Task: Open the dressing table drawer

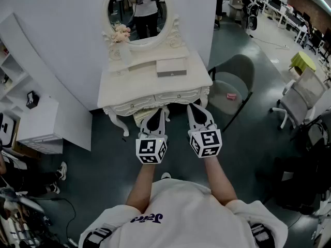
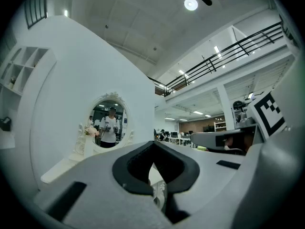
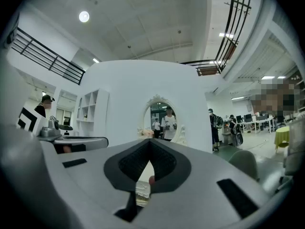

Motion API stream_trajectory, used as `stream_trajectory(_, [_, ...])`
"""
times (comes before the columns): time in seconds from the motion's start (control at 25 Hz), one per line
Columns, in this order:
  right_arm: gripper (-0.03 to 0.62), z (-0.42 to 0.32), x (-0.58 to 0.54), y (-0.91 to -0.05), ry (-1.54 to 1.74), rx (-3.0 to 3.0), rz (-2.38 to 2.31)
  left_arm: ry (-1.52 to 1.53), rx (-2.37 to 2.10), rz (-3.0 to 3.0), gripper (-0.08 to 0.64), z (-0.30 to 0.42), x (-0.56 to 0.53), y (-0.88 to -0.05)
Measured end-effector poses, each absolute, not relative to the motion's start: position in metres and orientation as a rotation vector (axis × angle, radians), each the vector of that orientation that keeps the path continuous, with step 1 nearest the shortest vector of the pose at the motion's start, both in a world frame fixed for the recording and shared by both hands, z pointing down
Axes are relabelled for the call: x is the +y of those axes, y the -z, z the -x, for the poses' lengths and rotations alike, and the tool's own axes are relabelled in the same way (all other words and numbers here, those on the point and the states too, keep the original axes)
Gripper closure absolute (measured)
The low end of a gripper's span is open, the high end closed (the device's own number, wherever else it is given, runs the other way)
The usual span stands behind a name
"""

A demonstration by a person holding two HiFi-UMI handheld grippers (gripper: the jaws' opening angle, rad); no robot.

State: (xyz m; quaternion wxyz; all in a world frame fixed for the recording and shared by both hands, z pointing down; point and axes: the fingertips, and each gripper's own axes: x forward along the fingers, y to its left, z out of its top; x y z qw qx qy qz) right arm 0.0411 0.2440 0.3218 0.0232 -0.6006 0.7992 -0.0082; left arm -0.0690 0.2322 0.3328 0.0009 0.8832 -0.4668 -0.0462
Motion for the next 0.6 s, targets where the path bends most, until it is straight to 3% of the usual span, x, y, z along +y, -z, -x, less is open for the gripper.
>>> stream_trajectory(0.6, [0.584,-0.043,0.24,-0.339,0.027,2.553,1.717,0.142,-1.499,-2.735,0.548,0.047,0.229,-0.353])
